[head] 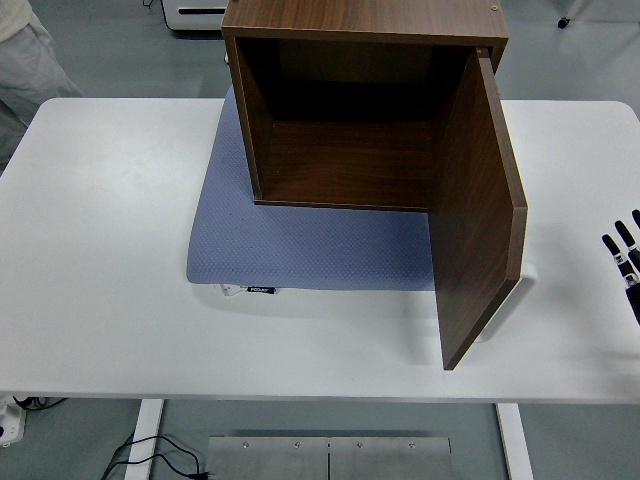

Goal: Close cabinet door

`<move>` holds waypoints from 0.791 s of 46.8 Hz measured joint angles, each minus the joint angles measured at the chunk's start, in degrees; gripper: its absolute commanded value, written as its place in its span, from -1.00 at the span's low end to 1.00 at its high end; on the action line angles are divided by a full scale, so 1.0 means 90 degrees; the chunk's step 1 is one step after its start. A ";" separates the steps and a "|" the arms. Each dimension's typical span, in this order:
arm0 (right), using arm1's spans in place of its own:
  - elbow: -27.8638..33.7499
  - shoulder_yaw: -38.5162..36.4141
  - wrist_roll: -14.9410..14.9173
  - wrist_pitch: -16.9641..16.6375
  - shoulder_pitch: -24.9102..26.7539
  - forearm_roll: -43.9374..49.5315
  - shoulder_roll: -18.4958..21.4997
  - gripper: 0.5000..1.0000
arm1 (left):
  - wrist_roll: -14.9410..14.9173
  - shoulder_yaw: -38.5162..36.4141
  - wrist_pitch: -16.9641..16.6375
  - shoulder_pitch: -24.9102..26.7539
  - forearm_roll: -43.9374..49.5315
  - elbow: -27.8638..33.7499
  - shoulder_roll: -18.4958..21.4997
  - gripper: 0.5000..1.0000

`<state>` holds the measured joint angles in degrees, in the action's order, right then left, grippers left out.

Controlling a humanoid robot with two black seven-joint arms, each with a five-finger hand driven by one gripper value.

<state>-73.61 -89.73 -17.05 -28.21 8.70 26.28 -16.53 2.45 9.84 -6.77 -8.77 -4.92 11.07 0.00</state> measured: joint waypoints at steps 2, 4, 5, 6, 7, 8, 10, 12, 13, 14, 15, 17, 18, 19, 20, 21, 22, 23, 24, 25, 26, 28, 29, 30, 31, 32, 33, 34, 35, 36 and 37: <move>-0.0002 0.0000 0.0000 0.0000 0.0001 0.0000 0.0000 1.00 | 0.0000 0.0000 0.0000 0.0001 0.0000 0.0000 0.0000 1.00; -0.0004 0.0000 0.0000 -0.0001 0.0008 0.0000 0.0000 1.00 | 0.0000 0.0000 0.0000 0.0002 0.0000 0.0000 0.0000 1.00; -0.0004 0.0000 0.0000 -0.0003 0.0009 0.0000 0.0000 1.00 | 0.0000 0.0000 0.0000 0.0001 0.0000 0.0000 0.0000 1.00; -0.0004 0.0000 0.0000 -0.0004 0.0009 0.0000 0.0000 1.00 | 0.0000 0.0000 0.0000 0.0001 0.0000 0.0000 0.0000 1.00; -0.0005 0.0000 0.0000 -0.0006 0.0009 0.0000 0.0000 1.00 | 0.0000 0.0000 0.0000 0.0000 0.0000 0.0000 0.0000 1.00; -0.0005 0.0000 0.0000 -0.0007 0.0009 0.0000 0.0000 1.00 | 0.0000 0.0000 0.0000 -0.0001 0.0000 0.0000 0.0000 1.00; -0.0005 0.0000 0.0000 -0.0008 0.0010 0.0000 0.0000 1.00 | 0.0000 0.0000 0.0000 -0.0001 0.0000 0.0000 0.0000 1.00; -0.0005 0.0000 0.0000 -0.0009 0.0010 0.0000 0.0000 1.00 | 0.0000 0.0000 0.0000 -0.0001 0.0000 0.0000 0.0000 1.00; -0.0005 0.0000 0.0001 -0.0009 0.0010 0.0000 0.0000 1.00 | 0.0000 0.0000 0.0000 -0.0002 0.0000 0.0000 0.0000 1.00; -0.0005 0.0000 0.0004 -0.0009 0.0010 0.0000 0.0000 1.00 | 0.0000 0.0000 0.0000 -0.0002 0.0000 0.0000 0.0000 1.00; -0.0005 0.0002 0.0006 -0.0011 0.0010 0.0000 0.0000 1.00 | 0.0000 0.0000 0.0000 0.0000 0.0000 0.0000 0.0000 1.00; -0.0005 0.0004 0.0008 -0.0019 0.0009 0.0000 0.0000 1.00 | 0.0000 0.0000 0.0000 0.0000 0.0000 0.0000 0.0000 1.00; -0.0005 0.0006 0.0008 -0.0019 0.0009 0.0000 0.0000 1.00 | 0.0000 0.0000 0.0000 0.0002 0.0000 0.0000 0.0000 1.00; -0.0010 0.0008 0.0009 -0.0020 0.0008 0.0000 0.0000 1.00 | 0.0002 0.0000 0.0000 0.0001 0.0000 0.0000 0.0000 1.00; -0.0013 0.0013 0.0009 -0.0021 0.0008 0.0000 0.0000 1.00 | 0.0002 0.0000 0.0000 0.0001 0.0000 0.0000 0.0000 1.00; -0.0013 0.0016 0.0011 -0.0027 0.0008 0.0000 -0.0001 1.00 | 0.0002 0.0000 0.0000 0.0000 0.0000 0.0000 0.0000 1.00; -0.0014 0.0020 0.0016 -0.0039 0.0006 0.0000 -0.0003 1.00 | 0.0002 0.0000 0.0000 0.0000 0.0000 0.0000 0.0000 1.00; -0.0014 0.0029 0.0018 -0.0051 0.0005 0.0000 -0.0007 1.00 | 0.0002 0.0000 0.0000 0.0000 0.0000 0.0000 0.0000 1.00; -0.0014 0.0035 0.0018 -0.0069 0.0004 0.0000 -0.0007 1.00 | 0.0002 0.0000 0.0000 -0.0001 0.0000 0.0000 0.0000 1.00; -0.0014 0.0042 0.0019 -0.0083 0.0003 0.0001 -0.0008 1.00 | 0.0002 0.0000 0.0000 -0.0001 0.0000 0.0000 0.0000 1.00; -0.0021 0.0047 0.0019 -0.0091 0.0003 0.0004 -0.0008 1.00 | 0.0002 0.0000 0.0000 -0.0001 0.0000 0.0000 0.0000 1.00; -0.0040 0.0063 0.0019 -0.0098 0.0001 0.0008 -0.0009 1.00 | 0.0002 0.0000 0.0000 -0.0002 0.0000 0.0000 0.0000 1.00; -0.0053 0.0071 0.0019 -0.0103 0.0002 0.0009 -0.0009 1.00 | 0.0002 0.0000 0.0000 -0.0002 0.0000 0.0000 0.0000 1.00; -0.0069 0.0077 0.0025 -0.0107 0.0002 0.0011 -0.0009 1.00 | 0.0002 0.0000 0.0000 -0.0002 0.0000 0.0000 0.0000 1.00; -0.0085 0.0085 0.0028 -0.0107 0.0003 0.0016 -0.0010 1.00 | 0.0002 0.0000 0.0000 -0.0002 0.0000 0.0000 0.0000 1.00; -0.0104 0.0100 0.0029 -0.0109 0.0005 0.0024 -0.0011 1.00 | 0.0002 0.0000 0.0000 -0.0001 0.0000 0.0000 0.0000 1.00; -0.0133 0.0125 0.0030 -0.0116 0.0007 0.0033 -0.0015 1.00 | 0.0003 0.0000 0.0000 -0.0001 0.0000 0.0000 0.0000 1.00; -0.0162 0.0144 0.0030 -0.0125 0.0008 0.0037 -0.0018 1.00 | 0.0003 0.0000 0.0000 -0.0001 0.0000 0.0000 0.0000 1.00; -0.0193 0.0164 0.0030 -0.0137 0.0008 0.0043 -0.0027 1.00 | 0.0002 0.0000 0.0000 0.0000 0.0000 0.0000 0.0000 1.00; -0.0222 0.0181 0.0030 -0.0147 0.0008 0.0047 -0.0039 1.00 | 0.0002 0.0000 0.0000 0.0002 0.0000 0.0000 0.0000 1.00; -0.0262 0.0197 0.0034 -0.0166 0.0010 0.0048 -0.0068 1.00 | 0.0003 0.0000 0.0000 0.0001 0.0000 0.0000 0.0000 1.00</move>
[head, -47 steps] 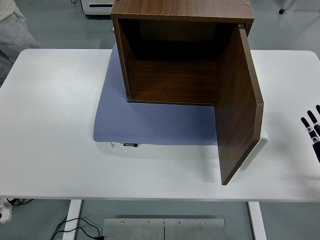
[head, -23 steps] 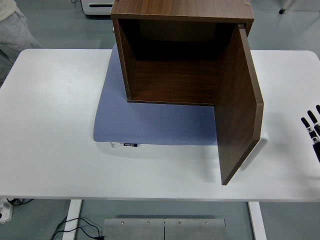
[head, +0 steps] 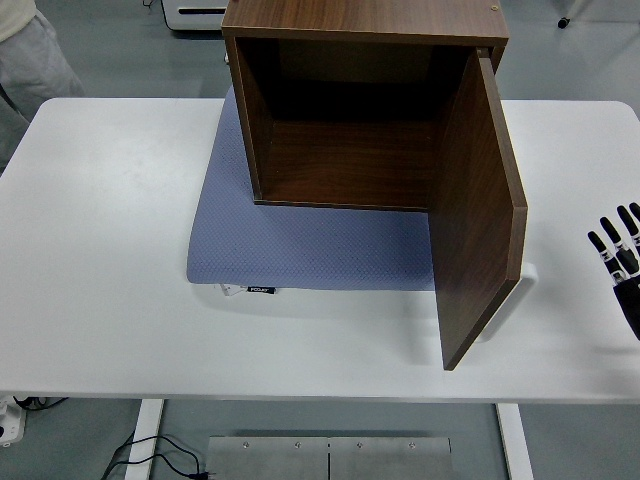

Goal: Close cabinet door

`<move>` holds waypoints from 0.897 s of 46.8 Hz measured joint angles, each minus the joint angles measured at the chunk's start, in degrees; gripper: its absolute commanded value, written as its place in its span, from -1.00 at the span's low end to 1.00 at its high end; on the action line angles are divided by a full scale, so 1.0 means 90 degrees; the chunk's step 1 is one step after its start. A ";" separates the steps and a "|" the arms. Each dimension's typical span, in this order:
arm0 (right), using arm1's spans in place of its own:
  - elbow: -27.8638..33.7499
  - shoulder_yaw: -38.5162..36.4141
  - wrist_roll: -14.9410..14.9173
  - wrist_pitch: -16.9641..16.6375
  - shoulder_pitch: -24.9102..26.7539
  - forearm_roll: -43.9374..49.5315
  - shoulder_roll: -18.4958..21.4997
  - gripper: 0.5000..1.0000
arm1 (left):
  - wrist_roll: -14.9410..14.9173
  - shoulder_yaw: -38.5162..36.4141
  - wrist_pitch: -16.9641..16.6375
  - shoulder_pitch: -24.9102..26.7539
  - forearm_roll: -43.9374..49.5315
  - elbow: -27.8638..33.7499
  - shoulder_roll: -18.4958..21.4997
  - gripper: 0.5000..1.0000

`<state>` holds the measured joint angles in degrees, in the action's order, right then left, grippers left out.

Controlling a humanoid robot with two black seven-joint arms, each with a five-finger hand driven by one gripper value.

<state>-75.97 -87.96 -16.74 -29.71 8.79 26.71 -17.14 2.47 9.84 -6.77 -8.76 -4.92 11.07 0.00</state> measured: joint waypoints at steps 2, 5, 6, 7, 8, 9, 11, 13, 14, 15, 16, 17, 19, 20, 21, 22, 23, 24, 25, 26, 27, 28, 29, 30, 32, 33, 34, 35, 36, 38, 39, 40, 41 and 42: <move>-0.0061 0.0030 0.0002 -0.0016 0.0008 0.0006 -0.0066 1.00 | -0.0001 0.0000 0.0000 0.0002 0.0000 0.0000 0.0000 1.00; -0.0145 0.0122 0.0003 -0.0028 0.0016 0.0010 -0.0137 1.00 | -0.0001 0.0000 0.0000 0.0002 0.0000 0.0000 0.0000 1.00; -0.0164 0.0145 0.0004 -0.0029 0.0016 0.0011 -0.0149 1.00 | -0.0001 0.0000 0.0000 0.0002 0.0000 0.0000 0.0000 1.00; -0.0206 0.0193 0.0010 -0.0036 0.0014 0.0012 -0.0177 1.00 | 0.0000 0.0000 0.0000 0.0001 0.0000 0.0000 0.0000 1.00; -0.0229 0.0218 0.0012 -0.0037 0.0014 0.0013 -0.0199 1.00 | -0.0001 0.0000 0.0000 0.0001 0.0000 0.0000 0.0000 1.00; -0.0254 0.0243 0.0013 -0.0042 0.0014 0.0016 -0.0221 1.00 | -0.0001 0.0000 0.0000 0.0001 0.0000 0.0000 0.0000 1.00; -0.0295 0.0296 0.0014 -0.0060 0.0015 0.0020 -0.0256 1.00 | -0.0001 0.0000 0.0000 0.0000 0.0000 0.0000 0.0000 1.00; -0.0316 0.0352 0.0016 -0.0097 0.0016 0.0027 -0.0278 1.00 | -0.0001 0.0000 0.0000 -0.0002 0.0000 0.0000 0.0000 1.00; -0.0321 0.0377 0.0020 -0.0111 0.0016 0.0029 -0.0284 1.00 | -0.0001 0.0000 0.0000 -0.0003 0.0000 0.0000 0.0000 1.00; -0.0332 0.0406 0.0022 -0.0132 0.0016 0.0035 -0.0289 1.00 | 0.0000 0.0000 0.0000 -0.0003 0.0000 0.0000 0.0000 1.00; -0.0340 0.0431 0.0023 -0.0148 0.0016 0.0039 -0.0292 1.00 | 0.0000 0.0000 0.0000 -0.0003 0.0000 0.0000 0.0000 1.00; -0.0348 0.0457 0.0024 -0.0168 0.0016 0.0052 -0.0298 1.00 | -0.0001 0.0000 0.0000 -0.0001 0.0000 0.0000 0.0000 1.00; -0.0358 0.0511 0.0024 -0.0213 0.0017 0.0114 -0.0322 1.00 | -0.0002 0.0000 0.0000 0.0001 0.0000 0.0000 0.0000 1.00; -0.0363 0.0539 0.0024 -0.0232 0.0017 0.0154 -0.0329 1.00 | -0.0002 0.0000 0.0000 0.0002 0.0000 0.0000 0.0000 1.00; -0.0372 0.0566 0.0024 -0.0253 0.0018 0.0197 -0.0332 1.00 | 0.0000 0.0000 0.0000 0.0001 0.0000 0.0000 0.0000 1.00; -0.0385 0.0600 0.0025 -0.0277 0.0019 0.0243 -0.0336 1.00 | -0.0001 0.0000 0.0000 0.0001 0.0000 0.0000 0.0000 1.00; -0.0398 0.0626 0.0025 -0.0300 0.0019 0.0280 -0.0340 1.00 | -0.0001 0.0000 0.0000 0.0000 0.0000 0.0000 0.0000 1.00; -0.0415 0.0652 0.0025 -0.0325 0.0019 0.0317 -0.0341 1.00 | -0.0001 0.0000 0.0000 -0.0001 0.0000 0.0000 0.0000 1.00; -0.0433 0.0677 0.0025 -0.0350 0.0020 0.0350 -0.0341 1.00 | -0.0001 0.0000 0.0000 -0.0001 0.0000 0.0000 0.0000 1.00; -0.0449 0.0710 0.0025 -0.0377 0.0024 0.0382 -0.0342 1.00 | 0.0000 0.0000 0.0000 -0.0002 0.0000 0.0000 0.0000 1.00; -0.0458 0.0740 0.0025 -0.0394 0.0024 0.0405 -0.0343 1.00 | -0.0001 0.0000 0.0000 -0.0002 0.0000 0.0000 0.0000 1.00; -0.0469 0.0770 0.0025 -0.0417 0.0024 0.0427 -0.0343 1.00 | 0.0000 0.0000 0.0000 -0.0002 0.0000 0.0000 0.0000 1.00; -0.0477 0.0795 0.0025 -0.0438 0.0024 0.0444 -0.0343 1.00 | 0.0000 0.0000 0.0000 -0.0002 0.0000 0.0000 0.0000 1.00; -0.0485 0.0839 0.0025 -0.0469 0.0023 0.0473 -0.0347 1.00 | -0.0001 0.0000 0.0000 -0.0002 0.0000 0.0000 0.0000 1.00; -0.0492 0.0885 0.0025 -0.0496 0.0022 0.0508 -0.0351 1.00 | -0.0001 0.0000 0.0000 -0.0002 0.0000 0.0000 0.0000 1.00; -0.0493 0.0905 0.0025 -0.0508 0.0022 0.0520 -0.0352 1.00 | 0.0000 0.0000 0.0000 -0.0002 0.0000 0.0000 0.0000 1.00; -0.0494 0.0942 0.0025 -0.0533 0.0017 0.0547 -0.0357 1.00 | -0.0001 0.0000 0.0000 -0.0002 0.0000 0.0000 0.0000 1.00; -0.0502 0.0966 0.0025 -0.0546 0.0013 0.0566 -0.0361 1.00 | -0.0001 0.0000 0.0000 0.0000 0.0000 0.0000 0.0000 1.00; -0.0514 0.0986 0.0025 -0.0556 0.0012 0.0581 -0.0361 1.00 | -0.0001 0.0000 0.0000 0.0000 0.0000 0.0000 0.0000 1.00; -0.0551 0.1045 0.0025 -0.0576 0.0010 0.0622 -0.0363 1.00 | -0.0001 0.0000 0.0000 0.0001 0.0000 0.0000 0.0000 1.00; -0.0568 0.1073 0.0025 -0.0584 0.0010 0.0642 -0.0363 1.00 | -0.0001 0.0000 0.0000 0.0003 0.0000 0.0000 0.0000 1.00; -0.0581 0.1095 0.0025 -0.0587 0.0010 0.0659 -0.0363 1.00 | 0.0000 0.0000 0.0000 0.0004 0.0000 0.0000 0.0000 1.00; -0.0594 0.1132 0.0025 -0.0588 0.0004 0.0682 -0.0363 1.00 | -0.0001 0.0000 0.0000 0.0005 0.0000 0.0000 0.0000 1.00; -0.0607 0.1162 0.0025 -0.0588 0.0002 0.0702 -0.0363 1.00 | -0.0001 0.0000 0.0000 0.0003 0.0000 0.0000 0.0000 1.00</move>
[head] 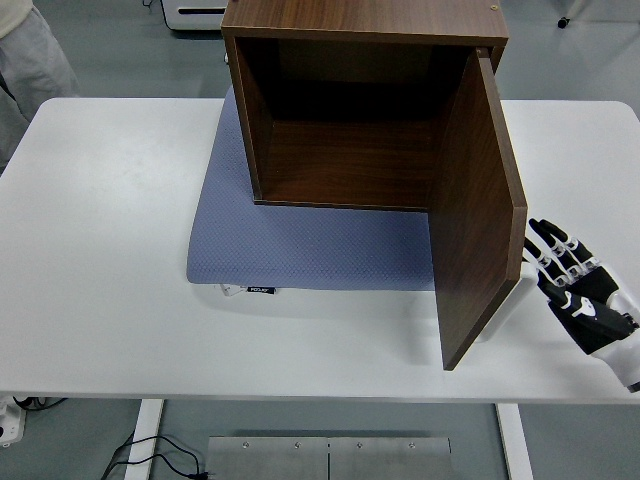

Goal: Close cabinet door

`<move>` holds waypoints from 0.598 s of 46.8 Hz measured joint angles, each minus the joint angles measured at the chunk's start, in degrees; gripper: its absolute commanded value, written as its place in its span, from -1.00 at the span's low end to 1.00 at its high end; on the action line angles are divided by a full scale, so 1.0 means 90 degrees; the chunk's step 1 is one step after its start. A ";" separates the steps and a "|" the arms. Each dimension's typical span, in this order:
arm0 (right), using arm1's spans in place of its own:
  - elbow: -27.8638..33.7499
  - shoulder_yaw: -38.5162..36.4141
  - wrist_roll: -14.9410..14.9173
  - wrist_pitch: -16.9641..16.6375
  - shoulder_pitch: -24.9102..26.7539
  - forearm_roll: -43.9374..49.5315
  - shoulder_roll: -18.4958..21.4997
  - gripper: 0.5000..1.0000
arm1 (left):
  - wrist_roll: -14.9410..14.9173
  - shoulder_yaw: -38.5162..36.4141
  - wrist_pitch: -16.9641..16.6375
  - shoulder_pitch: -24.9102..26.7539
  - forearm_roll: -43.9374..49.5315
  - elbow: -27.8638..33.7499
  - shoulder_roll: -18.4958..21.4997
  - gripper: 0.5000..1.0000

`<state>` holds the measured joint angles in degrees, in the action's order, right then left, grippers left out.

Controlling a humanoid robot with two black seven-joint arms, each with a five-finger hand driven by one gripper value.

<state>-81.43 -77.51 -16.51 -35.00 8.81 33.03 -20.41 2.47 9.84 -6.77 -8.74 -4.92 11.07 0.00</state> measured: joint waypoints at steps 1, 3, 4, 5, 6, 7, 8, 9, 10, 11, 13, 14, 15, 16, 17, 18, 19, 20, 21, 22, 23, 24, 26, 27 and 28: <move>-0.0015 0.0030 0.0005 0.0000 -0.0002 0.0019 0.0000 1.00 | 0.0000 0.0000 0.0000 0.0000 0.0000 0.0000 0.0000 1.00; -0.0040 0.0087 0.0017 0.0000 -0.0010 0.0056 0.0000 1.00 | 0.0000 0.0000 0.0000 -0.0001 0.0000 0.0000 0.0000 1.00; -0.0054 0.0110 0.0024 0.0000 -0.0011 0.0072 0.0000 1.00 | 0.0000 0.0000 0.0000 -0.0002 0.0000 0.0000 0.0000 1.00; -0.0067 0.0130 0.0030 0.0000 -0.0011 0.0090 0.0000 1.00 | 0.0000 0.0000 0.0000 -0.0003 0.0000 0.0000 0.0000 1.00; -0.0086 0.0147 0.0034 0.0000 -0.0011 0.0108 0.0000 1.00 | 0.0000 0.0000 0.0000 -0.0003 0.0000 0.0000 0.0000 1.00; -0.0102 0.0158 0.0036 0.0000 -0.0013 0.0125 0.0001 1.00 | 0.0000 0.0000 0.0000 -0.0002 0.0000 0.0000 0.0000 1.00; -0.0118 0.0168 0.0037 0.0000 -0.0017 0.0143 0.0004 1.00 | 0.0000 0.0000 0.0000 -0.0003 0.0000 0.0000 0.0000 1.00; -0.0131 0.0177 0.0038 0.0000 -0.0020 0.0156 0.0006 1.00 | 0.0000 0.0000 0.0000 -0.0003 0.0000 0.0000 0.0000 1.00; -0.0151 0.0201 0.0043 0.0000 -0.0025 0.0180 0.0005 1.00 | 0.0000 0.0000 0.0000 -0.0002 0.0000 0.0000 0.0000 1.00; -0.0168 0.0223 0.0044 0.0000 -0.0032 0.0200 0.0005 1.00 | -0.0001 0.0000 0.0000 -0.0003 0.0000 0.0000 0.0000 1.00; -0.0199 0.0270 0.0046 0.0000 -0.0046 0.0232 0.0005 1.00 | -0.0001 0.0000 0.0000 -0.0001 0.0000 0.0000 0.0000 1.00; -0.0214 0.0292 0.0047 0.0000 -0.0049 0.0242 0.0004 1.00 | 0.0000 0.0000 0.0000 -0.0002 0.0000 0.0000 0.0000 1.00; -0.0223 0.0308 0.0049 0.0000 -0.0052 0.0248 0.0000 1.00 | -0.0001 0.0000 0.0000 -0.0001 0.0000 0.0000 0.0000 1.00; -0.0234 0.0322 0.0053 0.0000 -0.0056 0.0252 -0.0003 1.00 | -0.0001 0.0000 0.0000 -0.0003 0.0000 0.0000 0.0000 1.00; -0.0248 0.0332 0.0055 -0.0001 -0.0058 0.0255 -0.0004 1.00 | 0.0000 0.0000 0.0000 -0.0003 0.0000 0.0000 0.0000 1.00; -0.0256 0.0342 0.0065 0.0000 -0.0061 0.0263 -0.0004 1.00 | 0.0000 0.0000 0.0000 -0.0003 0.0000 0.0000 0.0000 1.00; -0.0259 0.0349 0.0077 0.0000 -0.0061 0.0273 -0.0004 1.00 | 0.0000 0.0000 0.0000 -0.0002 0.0000 0.0000 0.0000 1.00; -0.0264 0.0364 0.0086 0.0000 -0.0062 0.0287 -0.0004 1.00 | -0.0001 0.0000 0.0000 -0.0003 0.0000 0.0000 0.0000 1.00; -0.0269 0.0390 0.0092 0.0000 -0.0061 0.0309 -0.0005 1.00 | -0.0001 0.0000 0.0000 -0.0001 0.0000 0.0000 0.0000 1.00; -0.0279 0.0412 0.0094 0.0000 -0.0062 0.0329 -0.0005 1.00 | 0.0000 0.0000 0.0000 -0.0002 0.0000 0.0000 0.0000 1.00; -0.0292 0.0436 0.0095 0.0000 -0.0062 0.0348 -0.0004 1.00 | -0.0001 0.0000 0.0000 -0.0002 0.0000 0.0000 0.0000 1.00; -0.0306 0.0458 0.0096 0.0000 -0.0066 0.0362 -0.0004 1.00 | -0.0001 0.0000 0.0000 -0.0003 0.0000 0.0000 0.0000 1.00; -0.0343 0.0497 0.0097 0.0000 -0.0079 0.0383 0.0003 1.00 | -0.0001 0.0000 0.0000 -0.0005 0.0000 0.0000 0.0000 1.00; -0.0363 0.0522 0.0097 0.0000 -0.0085 0.0391 0.0006 1.00 | -0.0002 0.0000 0.0000 -0.0005 0.0000 0.0000 0.0000 1.00; -0.0380 0.0552 0.0097 0.0000 -0.0093 0.0398 0.0008 1.00 | -0.0002 0.0000 0.0000 -0.0005 0.0000 0.0000 0.0000 1.00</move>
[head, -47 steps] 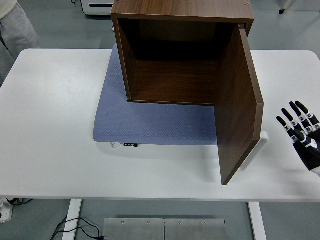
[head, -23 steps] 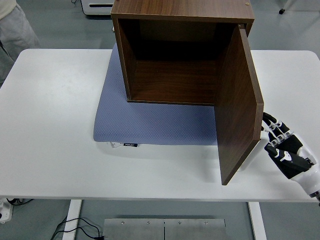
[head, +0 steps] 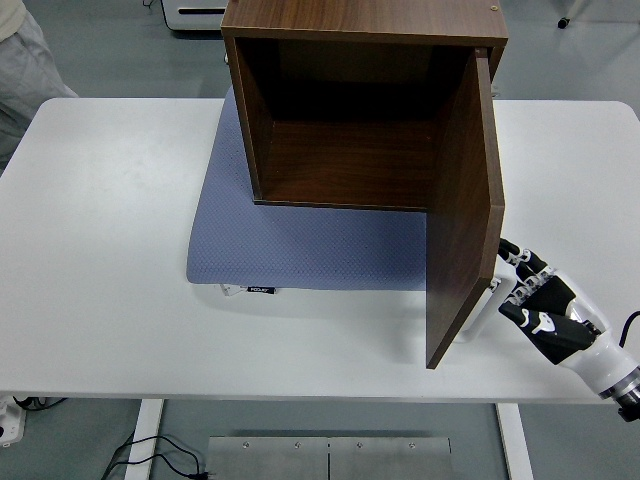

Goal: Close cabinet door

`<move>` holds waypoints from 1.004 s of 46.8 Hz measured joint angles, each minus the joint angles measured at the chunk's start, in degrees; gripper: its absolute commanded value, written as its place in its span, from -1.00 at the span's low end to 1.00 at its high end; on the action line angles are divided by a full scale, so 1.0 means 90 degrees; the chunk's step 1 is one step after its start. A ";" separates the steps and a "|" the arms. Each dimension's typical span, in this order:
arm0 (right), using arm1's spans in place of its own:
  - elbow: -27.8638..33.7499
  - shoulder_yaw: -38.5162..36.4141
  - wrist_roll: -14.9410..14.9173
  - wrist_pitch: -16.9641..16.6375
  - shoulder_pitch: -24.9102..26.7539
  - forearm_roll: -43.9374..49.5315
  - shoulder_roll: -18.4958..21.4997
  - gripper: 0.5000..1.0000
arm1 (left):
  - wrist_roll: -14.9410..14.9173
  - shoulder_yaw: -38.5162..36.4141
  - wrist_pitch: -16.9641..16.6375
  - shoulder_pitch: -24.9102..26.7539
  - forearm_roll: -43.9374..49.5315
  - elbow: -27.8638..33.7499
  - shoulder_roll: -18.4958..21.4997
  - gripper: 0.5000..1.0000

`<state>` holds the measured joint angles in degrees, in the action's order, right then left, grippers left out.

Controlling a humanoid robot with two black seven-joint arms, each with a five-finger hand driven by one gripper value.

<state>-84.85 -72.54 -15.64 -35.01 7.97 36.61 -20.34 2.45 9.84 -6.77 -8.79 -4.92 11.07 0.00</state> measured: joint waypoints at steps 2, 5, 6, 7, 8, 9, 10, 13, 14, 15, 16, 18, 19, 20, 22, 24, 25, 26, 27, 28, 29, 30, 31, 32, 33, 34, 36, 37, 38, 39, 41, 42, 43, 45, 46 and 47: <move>-0.0017 0.0062 0.0000 0.0000 -0.0021 0.0024 0.0004 1.00 | 0.0000 0.0000 0.0000 0.0000 0.0000 0.0000 0.0000 1.00; -0.0023 0.0145 0.0000 0.0000 -0.0067 0.0064 0.0027 1.00 | -0.0001 0.0000 0.0000 -0.0001 0.0000 0.0000 0.0000 1.00; -0.0024 0.0174 0.0000 0.0000 -0.0081 0.0077 0.0035 1.00 | 0.0000 0.0000 0.0000 -0.0001 0.0000 0.0000 0.0000 1.00; -0.0024 0.0197 0.0000 0.0000 -0.0091 0.0087 0.0038 1.00 | -0.0001 0.0000 0.0000 -0.0001 0.0000 0.0000 0.0000 1.00; -0.0024 0.0239 0.0000 0.0000 -0.0101 0.0103 0.0049 1.00 | -0.0001 0.0000 0.0000 -0.0001 0.0000 0.0000 0.0000 1.00; -0.0024 0.0279 0.0000 0.0000 -0.0109 0.0116 0.0059 1.00 | -0.0001 0.0000 0.0000 -0.0001 0.0000 0.0000 0.0000 1.00; -0.0024 0.0305 0.0000 0.0000 -0.0120 0.0125 0.0068 1.00 | 0.0000 0.0000 0.0000 -0.0001 0.0000 0.0000 0.0000 1.00; -0.0023 0.0388 0.0000 0.0000 -0.0189 0.0151 0.0103 1.00 | 0.0000 0.0000 0.0000 0.0003 0.0000 0.0000 0.0000 1.00; -0.0022 0.0416 0.0000 0.0000 -0.0209 0.0156 0.0121 1.00 | -0.0001 0.0000 0.0000 0.0001 0.0000 0.0000 0.0000 1.00; -0.0020 0.0445 0.0000 0.0000 -0.0229 0.0159 0.0139 1.00 | -0.0001 0.0000 0.0000 0.0001 0.0000 0.0000 0.0000 1.00; -0.0019 0.0476 0.0001 0.0000 -0.0249 0.0166 0.0159 1.00 | 0.0000 0.0000 0.0000 0.0001 0.0000 0.0000 0.0000 1.00; -0.0017 0.0523 0.0006 0.0000 -0.0285 0.0174 0.0187 1.00 | -0.0002 0.0000 0.0000 0.0001 0.0000 0.0000 0.0000 1.00; -0.0017 0.0547 0.0007 0.0000 -0.0303 0.0178 0.0198 1.00 | -0.0001 0.0000 0.0000 0.0003 0.0000 0.0000 0.0000 1.00; -0.0010 0.0575 0.0008 0.0000 -0.0338 0.0180 0.0213 1.00 | -0.0001 0.0000 0.0000 0.0003 0.0000 0.0000 0.0000 1.00; 0.0000 0.0620 0.0008 0.0000 -0.0389 0.0181 0.0245 1.00 | 0.0000 0.0000 0.0000 0.0003 0.0000 0.0000 0.0000 1.00; 0.0011 0.0671 0.0017 0.0000 -0.0434 0.0188 0.0277 1.00 | 0.0000 0.0000 0.0000 0.0003 0.0000 0.0000 0.0000 1.00; 0.0013 0.0692 0.0026 0.0000 -0.0450 0.0190 0.0289 1.00 | -0.0001 0.0000 0.0000 0.0004 0.0000 0.0000 0.0000 1.00; 0.0014 0.0712 0.0033 0.0000 -0.0466 0.0193 0.0298 1.00 | 0.0000 0.0000 0.0000 0.0003 0.0000 0.0000 0.0000 1.00; 0.0020 0.0734 0.0037 0.0000 -0.0485 0.0203 0.0305 1.00 | -0.0001 0.0000 0.0000 0.0003 0.0000 0.0000 0.0000 1.00; 0.0022 0.0746 0.0038 0.0000 -0.0502 0.0208 0.0312 1.00 | 0.0000 0.0000 0.0000 0.0002 0.0000 0.0000 0.0000 1.00; 0.0025 0.0759 0.0040 0.0000 -0.0523 0.0213 0.0320 1.00 | -0.0001 0.0000 0.0000 0.0004 0.0000 0.0000 0.0000 1.00; 0.0034 0.0772 0.0045 0.0000 -0.0539 0.0216 0.0329 1.00 | 0.0000 0.0000 0.0000 0.0005 0.0000 0.0000 0.0000 1.00; 0.0045 0.0801 0.0052 0.0000 -0.0564 0.0220 0.0345 1.00 | 0.0000 0.0000 0.0000 0.0004 0.0000 0.0000 0.0000 1.00; 0.0055 0.0828 0.0057 0.0000 -0.0588 0.0224 0.0357 1.00 | -0.0001 0.0000 0.0000 0.0005 0.0000 0.0000 0.0000 1.00; 0.0065 0.0853 0.0063 0.0000 -0.0621 0.0226 0.0368 1.00 | -0.0001 0.0000 0.0000 0.0006 0.0000 0.0000 0.0000 1.00; 0.0075 0.0880 0.0068 0.0000 -0.0661 0.0228 0.0387 1.00 | 0.0000 0.0000 0.0000 0.0005 0.0000 0.0000 0.0000 1.00; 0.0095 0.0913 0.0076 0.0000 -0.0718 0.0229 0.0414 1.00 | -0.0001 0.0000 0.0000 0.0004 0.0000 0.0000 0.0000 1.00; 0.0104 0.0928 0.0076 0.0000 -0.0744 0.0229 0.0425 1.00 | 0.0001 0.0000 0.0000 0.0003 0.0000 0.0000 0.0000 1.00; 0.0116 0.0943 0.0077 0.0000 -0.0766 0.0229 0.0438 1.00 | 0.0000 0.0000 0.0000 0.0003 0.0000 0.0000 0.0000 1.00; 0.0126 0.0956 0.0077 0.0000 -0.0780 0.0229 0.0447 1.00 | 0.0000 0.0000 0.0000 0.0004 0.0000 0.0000 0.0000 1.00; 0.0162 0.0992 0.0078 0.0000 -0.0818 0.0229 0.0477 1.00 | 0.0001 0.0000 0.0000 0.0004 0.0000 0.0000 0.0000 1.00; 0.0181 0.1010 0.0078 0.0001 -0.0842 0.0230 0.0493 1.00 | 0.0001 0.0000 0.0000 0.0005 0.0000 0.0000 0.0000 1.00; 0.0202 0.1029 0.0078 0.0001 -0.0869 0.0229 0.0514 1.00 | 0.0002 0.0000 0.0000 0.0004 0.0000 0.0000 0.0000 1.00; 0.0239 0.1083 0.0078 0.0001 -0.0929 0.0229 0.0577 1.00 | 0.0001 0.0000 0.0000 0.0005 0.0000 0.0000 0.0000 1.00; 0.0256 0.1108 0.0079 0.0001 -0.0954 0.0230 0.0607 1.00 | 0.0002 0.0000 0.0000 0.0004 0.0000 0.0000 0.0000 1.00; 0.0274 0.1131 0.0080 0.0001 -0.0980 0.0229 0.0633 1.00 | 0.0001 0.0000 0.0000 0.0004 0.0000 0.0000 0.0000 1.00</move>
<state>-82.38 -62.36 -14.93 -34.99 -0.85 38.68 -14.64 2.46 9.84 -6.77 -8.75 -4.92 11.07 0.00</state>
